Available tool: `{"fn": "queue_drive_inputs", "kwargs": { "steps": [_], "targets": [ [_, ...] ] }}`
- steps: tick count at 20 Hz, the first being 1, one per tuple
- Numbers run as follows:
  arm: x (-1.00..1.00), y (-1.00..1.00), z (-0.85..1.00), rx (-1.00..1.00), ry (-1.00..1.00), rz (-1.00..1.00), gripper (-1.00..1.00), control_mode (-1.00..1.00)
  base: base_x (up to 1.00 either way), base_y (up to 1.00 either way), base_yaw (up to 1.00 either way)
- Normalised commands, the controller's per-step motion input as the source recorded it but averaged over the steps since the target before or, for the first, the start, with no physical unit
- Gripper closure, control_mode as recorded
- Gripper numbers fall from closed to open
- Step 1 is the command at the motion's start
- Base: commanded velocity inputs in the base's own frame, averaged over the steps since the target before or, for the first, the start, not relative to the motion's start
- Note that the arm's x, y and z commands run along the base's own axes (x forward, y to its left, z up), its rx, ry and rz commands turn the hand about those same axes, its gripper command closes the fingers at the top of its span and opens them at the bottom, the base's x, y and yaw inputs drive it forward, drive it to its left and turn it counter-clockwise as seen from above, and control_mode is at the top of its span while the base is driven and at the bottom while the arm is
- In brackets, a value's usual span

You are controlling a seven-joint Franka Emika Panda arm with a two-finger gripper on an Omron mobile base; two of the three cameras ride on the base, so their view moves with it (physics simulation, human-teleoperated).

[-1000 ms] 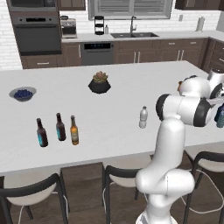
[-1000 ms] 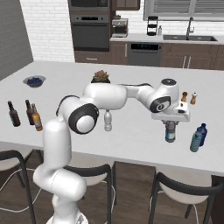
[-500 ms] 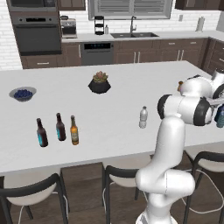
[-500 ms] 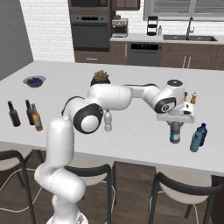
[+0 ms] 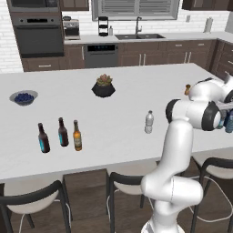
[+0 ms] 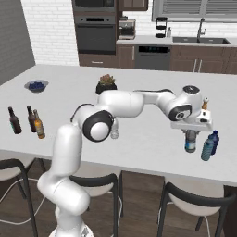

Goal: Move the plastic bottles in the middle to the plastics group, and the glass bottles in the middle to the glass group.

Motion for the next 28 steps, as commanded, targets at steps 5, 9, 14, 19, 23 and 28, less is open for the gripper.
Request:
{"fn": "queue_drive_inputs", "kwargs": {
  "steps": [5,9,14,19,23,28],
  "targets": [
    [0.00,-0.16,-0.13,0.00,-0.06,0.00,1.00,-1.00,0.00,0.00,0.00],
    [0.00,0.00,-0.37,0.00,-0.03,0.00,1.00,-1.00,0.00,0.00,0.00],
    [0.00,0.00,-0.35,0.00,0.00,0.00,1.00,-1.00,0.00,0.00,0.00],
    [0.01,0.00,-0.42,0.00,0.00,0.00,1.00,-1.00,0.00,0.00,0.00],
    [0.00,0.00,-0.29,0.00,0.00,0.00,1.00,-1.00,0.00,0.00,0.00],
    [0.00,0.00,-0.02,0.00,0.00,0.00,-1.00,-1.00,0.00,0.00,0.00]
  ]
}}
